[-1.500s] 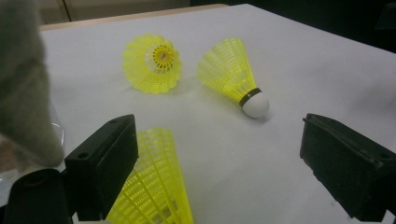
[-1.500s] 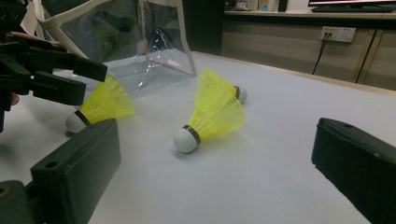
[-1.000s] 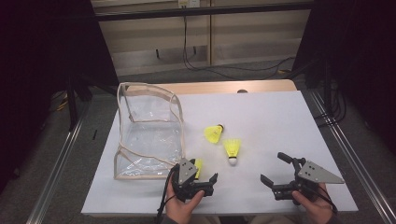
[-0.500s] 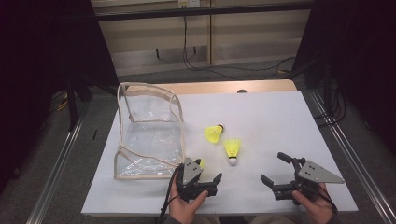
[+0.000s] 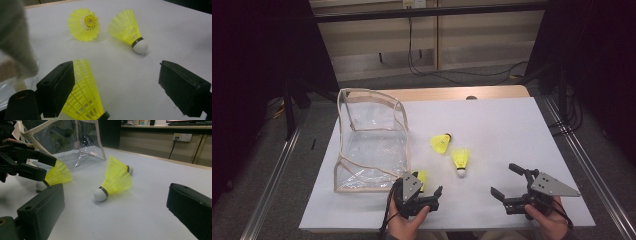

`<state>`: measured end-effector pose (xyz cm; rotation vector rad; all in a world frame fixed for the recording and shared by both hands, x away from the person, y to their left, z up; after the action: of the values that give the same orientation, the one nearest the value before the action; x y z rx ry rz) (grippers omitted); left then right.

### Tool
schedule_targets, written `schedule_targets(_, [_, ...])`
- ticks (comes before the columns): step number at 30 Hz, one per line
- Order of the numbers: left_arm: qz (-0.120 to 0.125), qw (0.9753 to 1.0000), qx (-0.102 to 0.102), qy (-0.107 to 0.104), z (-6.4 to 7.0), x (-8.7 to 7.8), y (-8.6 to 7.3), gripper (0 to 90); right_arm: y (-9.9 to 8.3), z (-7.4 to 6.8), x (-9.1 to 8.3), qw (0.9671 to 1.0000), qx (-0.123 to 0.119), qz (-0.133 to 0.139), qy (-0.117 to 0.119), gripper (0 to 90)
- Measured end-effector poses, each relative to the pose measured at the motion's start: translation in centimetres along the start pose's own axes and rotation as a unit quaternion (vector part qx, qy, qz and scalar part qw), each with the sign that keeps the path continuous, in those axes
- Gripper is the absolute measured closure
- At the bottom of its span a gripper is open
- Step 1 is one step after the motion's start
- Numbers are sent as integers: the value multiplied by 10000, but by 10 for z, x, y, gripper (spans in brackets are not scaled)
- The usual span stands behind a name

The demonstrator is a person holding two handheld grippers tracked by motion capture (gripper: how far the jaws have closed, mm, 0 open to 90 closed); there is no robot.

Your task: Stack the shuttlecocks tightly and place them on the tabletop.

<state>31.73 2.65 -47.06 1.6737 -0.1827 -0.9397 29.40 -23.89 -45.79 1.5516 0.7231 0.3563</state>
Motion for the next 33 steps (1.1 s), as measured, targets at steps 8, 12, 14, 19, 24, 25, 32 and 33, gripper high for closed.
schedule_targets(8, [-50, 9997, -205, 153, -7, 0, -6, 122, 0, 1, 0, 10000, 2, 17, -2, 10])
schedule_targets(12, [-123, 9994, -247, 218, -9, 1, -9, 126, 0, 1, 0, 10000, 14, 16, -10, 10])
schedule_targets(14, [-155, 9992, -246, 260, -10, 2, -9, 133, 0, 1, -1, 10000, 12, 16, -6, 10])
schedule_targets(19, [-220, 9990, -222, 331, -13, 2, -12, 161, 0, 1, 0, 10000, 13, 21, 9, 10])
schedule_targets(24, [-212, 9989, -196, 356, -14, 2, -12, 186, 0, 1, 0, 10000, 23, 20, 12, 10])
schedule_targets(25, [-186, 9992, -174, 322, -13, 2, -12, 186, 0, 1, 0, 10000, 17, 19, 12, 10])
schedule_targets(32, [-191, 9981, -151, 570, -17, -2, -11, 255, 0, 1, 0, 10000, 22, 23, 23, 10])
schedule_targets(33, [-188, 9982, -167, 543, -18, -3, -12, 244, 0, 1, 0, 10000, 29, 24, 25, 11])
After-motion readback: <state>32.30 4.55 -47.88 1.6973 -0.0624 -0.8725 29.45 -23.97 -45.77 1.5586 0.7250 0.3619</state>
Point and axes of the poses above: each handheld gripper's, and its own axes: x roughly forward along the jaws, y roughly out of its top, z roughly to its right, the point moved 7 cm from there along x, roughly forward along the jaws, and after that the axes turned 4 degrees about x, right-handed, at the moved point
